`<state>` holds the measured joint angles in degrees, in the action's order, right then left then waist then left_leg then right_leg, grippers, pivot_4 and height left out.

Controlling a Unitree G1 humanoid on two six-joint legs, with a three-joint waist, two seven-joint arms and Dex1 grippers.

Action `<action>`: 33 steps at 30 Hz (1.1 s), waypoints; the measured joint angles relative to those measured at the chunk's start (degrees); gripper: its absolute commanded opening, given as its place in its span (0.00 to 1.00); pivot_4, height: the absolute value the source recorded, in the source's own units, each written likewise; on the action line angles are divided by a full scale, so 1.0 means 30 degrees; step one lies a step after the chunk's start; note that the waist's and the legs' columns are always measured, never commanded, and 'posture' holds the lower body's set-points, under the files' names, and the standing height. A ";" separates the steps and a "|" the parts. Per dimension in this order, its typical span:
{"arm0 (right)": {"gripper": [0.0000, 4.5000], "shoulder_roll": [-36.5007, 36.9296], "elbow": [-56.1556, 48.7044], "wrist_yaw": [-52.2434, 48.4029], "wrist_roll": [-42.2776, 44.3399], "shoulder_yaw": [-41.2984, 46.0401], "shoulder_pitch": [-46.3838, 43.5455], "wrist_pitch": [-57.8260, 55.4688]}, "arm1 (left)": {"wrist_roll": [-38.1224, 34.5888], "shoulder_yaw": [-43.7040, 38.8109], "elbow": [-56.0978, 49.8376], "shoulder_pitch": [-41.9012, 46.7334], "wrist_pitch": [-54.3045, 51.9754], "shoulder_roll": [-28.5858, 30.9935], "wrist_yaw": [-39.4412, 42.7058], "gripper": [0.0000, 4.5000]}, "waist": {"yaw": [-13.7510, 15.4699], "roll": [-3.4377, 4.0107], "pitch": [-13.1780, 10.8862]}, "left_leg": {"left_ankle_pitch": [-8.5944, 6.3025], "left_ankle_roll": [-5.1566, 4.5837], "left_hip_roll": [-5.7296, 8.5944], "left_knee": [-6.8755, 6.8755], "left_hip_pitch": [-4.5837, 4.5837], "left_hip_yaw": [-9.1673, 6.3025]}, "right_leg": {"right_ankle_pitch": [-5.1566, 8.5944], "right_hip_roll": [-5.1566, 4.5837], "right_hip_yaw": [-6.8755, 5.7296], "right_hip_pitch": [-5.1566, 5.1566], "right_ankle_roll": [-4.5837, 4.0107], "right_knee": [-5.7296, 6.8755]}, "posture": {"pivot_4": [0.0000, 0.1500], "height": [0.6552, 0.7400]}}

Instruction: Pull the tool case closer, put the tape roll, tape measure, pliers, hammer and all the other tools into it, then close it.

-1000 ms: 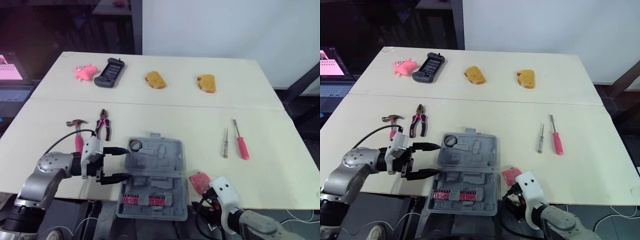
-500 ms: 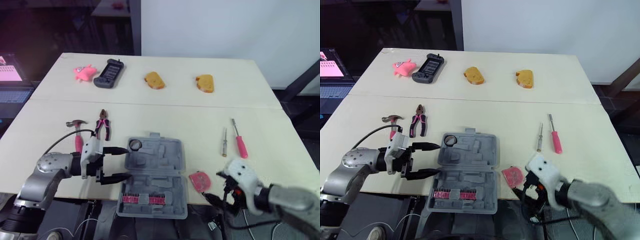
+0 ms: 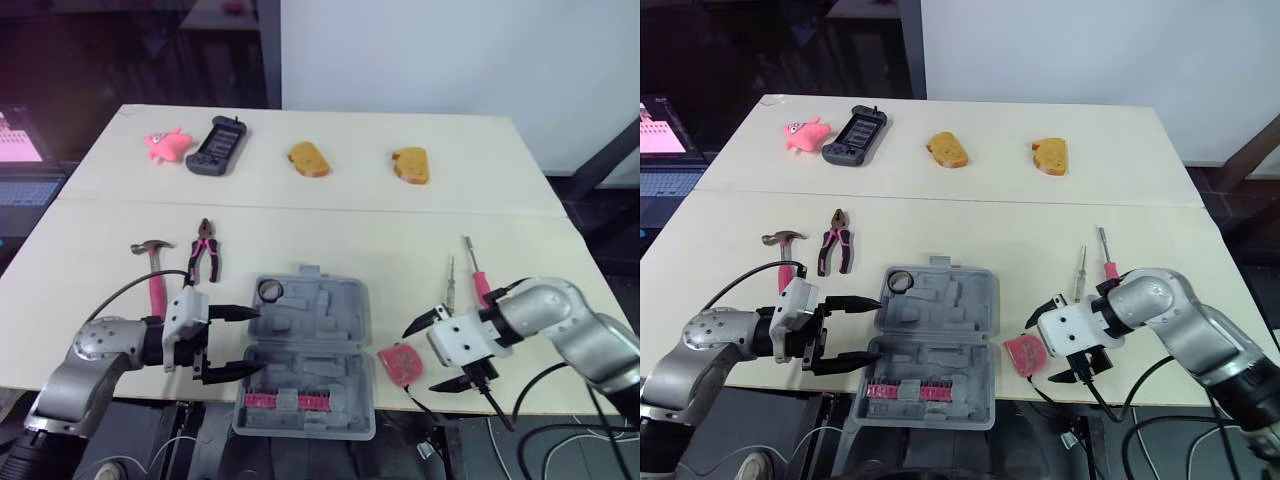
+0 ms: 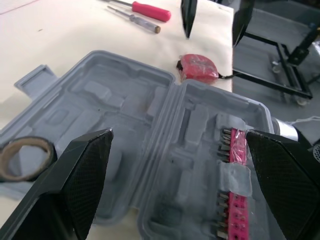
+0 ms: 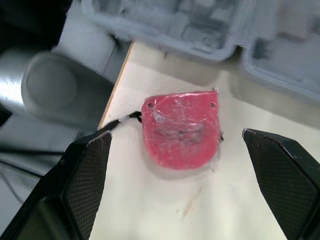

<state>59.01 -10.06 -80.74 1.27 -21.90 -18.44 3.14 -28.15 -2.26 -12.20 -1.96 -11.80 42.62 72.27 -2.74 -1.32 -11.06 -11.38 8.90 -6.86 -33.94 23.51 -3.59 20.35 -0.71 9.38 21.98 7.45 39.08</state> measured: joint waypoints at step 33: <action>0.64 -0.2556 0.3923 -0.0781 -0.2184 -0.1388 -0.1314 0.0789 | -0.0034 -0.0548 -0.0085 -0.0704 0.3043 -0.1021 -0.0375 1.00 | 0.0092 0.0054 -0.0029 | 0.0002 0.0002 0.0001 -0.0062 -0.0055 -0.0007 | -0.0001 0.0002 0.0000 -0.0109 -0.0004 0.0002 | 1.00 0.99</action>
<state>51.34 1.71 -83.08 -5.28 -26.06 -22.39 5.51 -28.26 -3.90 -12.46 -4.07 -2.68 39.56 71.15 -2.47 -1.16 -11.14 -11.37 8.90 -6.86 -34.13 23.35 -3.61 20.35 -0.70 9.38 21.65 7.44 39.09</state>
